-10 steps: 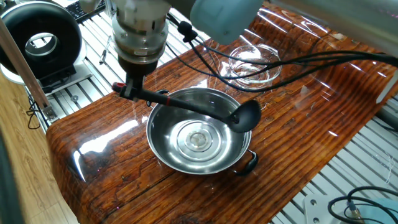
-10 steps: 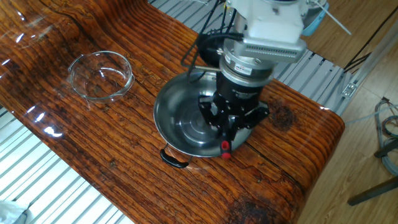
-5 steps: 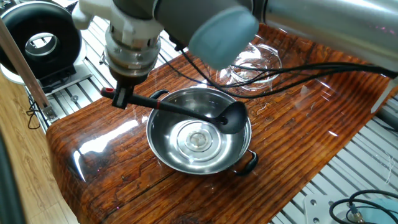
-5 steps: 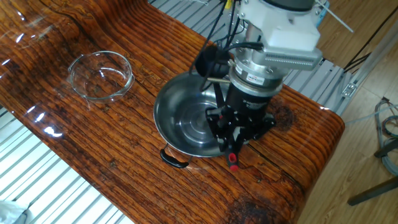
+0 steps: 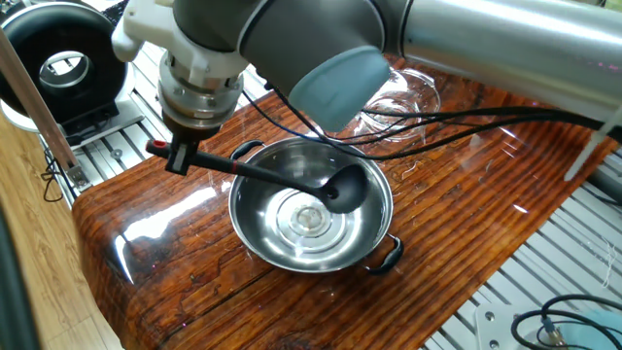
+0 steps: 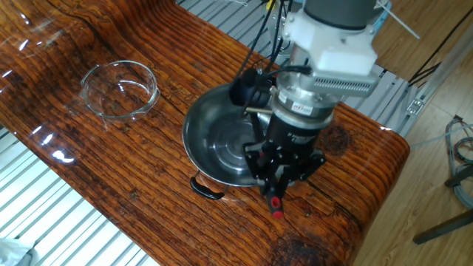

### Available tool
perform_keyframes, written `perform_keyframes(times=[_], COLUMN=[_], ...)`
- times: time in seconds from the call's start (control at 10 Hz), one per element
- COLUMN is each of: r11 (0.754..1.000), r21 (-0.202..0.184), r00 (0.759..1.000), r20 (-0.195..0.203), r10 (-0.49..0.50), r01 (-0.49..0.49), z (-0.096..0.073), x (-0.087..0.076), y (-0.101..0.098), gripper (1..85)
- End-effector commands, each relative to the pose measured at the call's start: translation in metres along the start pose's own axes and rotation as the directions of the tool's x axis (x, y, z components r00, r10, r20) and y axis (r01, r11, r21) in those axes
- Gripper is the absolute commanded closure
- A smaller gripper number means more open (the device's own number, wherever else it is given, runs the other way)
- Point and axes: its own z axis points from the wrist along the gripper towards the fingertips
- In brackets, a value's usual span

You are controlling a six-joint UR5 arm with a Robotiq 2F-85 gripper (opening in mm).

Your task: Scoop water with a large spoon from one bowl to another

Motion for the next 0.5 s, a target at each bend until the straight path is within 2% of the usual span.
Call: perform_keyframes(times=[0.0, 0.1, 0.4], r11=[1.0, 1.0, 1.0], r21=[-0.026, -0.01, 0.001], r00=[0.999, 0.999, 0.999], r20=[0.048, 0.034, 0.049], r10=[-0.004, -0.014, -0.017], r01=[0.006, 0.014, 0.017], z=[0.009, 0.01, 0.02], x=[-0.012, -0.008, -0.01], y=[-0.012, -0.018, -0.024], gripper=[84.7, 84.7, 84.7])
